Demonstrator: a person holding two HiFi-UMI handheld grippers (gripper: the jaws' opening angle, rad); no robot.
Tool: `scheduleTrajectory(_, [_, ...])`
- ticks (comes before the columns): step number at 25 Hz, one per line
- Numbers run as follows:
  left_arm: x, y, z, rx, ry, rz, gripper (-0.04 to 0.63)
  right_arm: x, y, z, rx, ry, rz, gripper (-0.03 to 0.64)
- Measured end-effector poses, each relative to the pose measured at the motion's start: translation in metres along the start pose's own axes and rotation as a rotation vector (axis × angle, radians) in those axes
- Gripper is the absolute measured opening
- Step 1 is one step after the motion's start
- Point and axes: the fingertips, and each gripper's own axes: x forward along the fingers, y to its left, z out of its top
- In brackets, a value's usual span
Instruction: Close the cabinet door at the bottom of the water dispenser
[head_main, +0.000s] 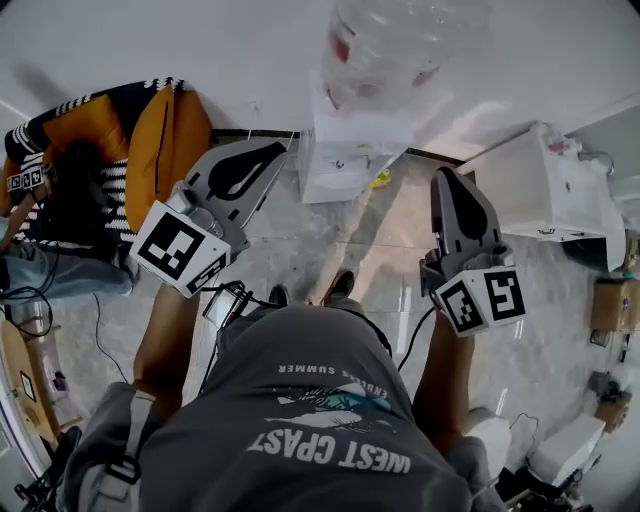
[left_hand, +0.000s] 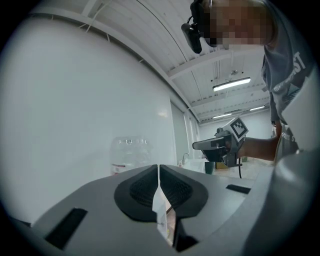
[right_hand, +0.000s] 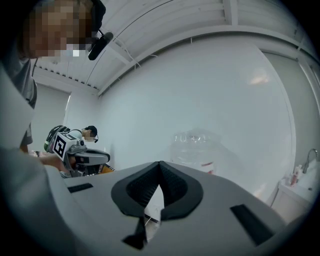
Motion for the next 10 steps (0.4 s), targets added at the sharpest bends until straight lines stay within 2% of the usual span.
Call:
scheduleTrajectory(3, [-0.005,-0.001,0.001,0.005,-0.001,0.000,0.026,-0.003,0.000,0.002,-0.006,-0.001,-0.008,0.026])
scheduleTrajectory(10, [-0.003,0.002,-0.027,0.000,0.002,-0.001,0.026,0.003,-0.008,-0.014,-0.023,-0.003,-0.028,0.026])
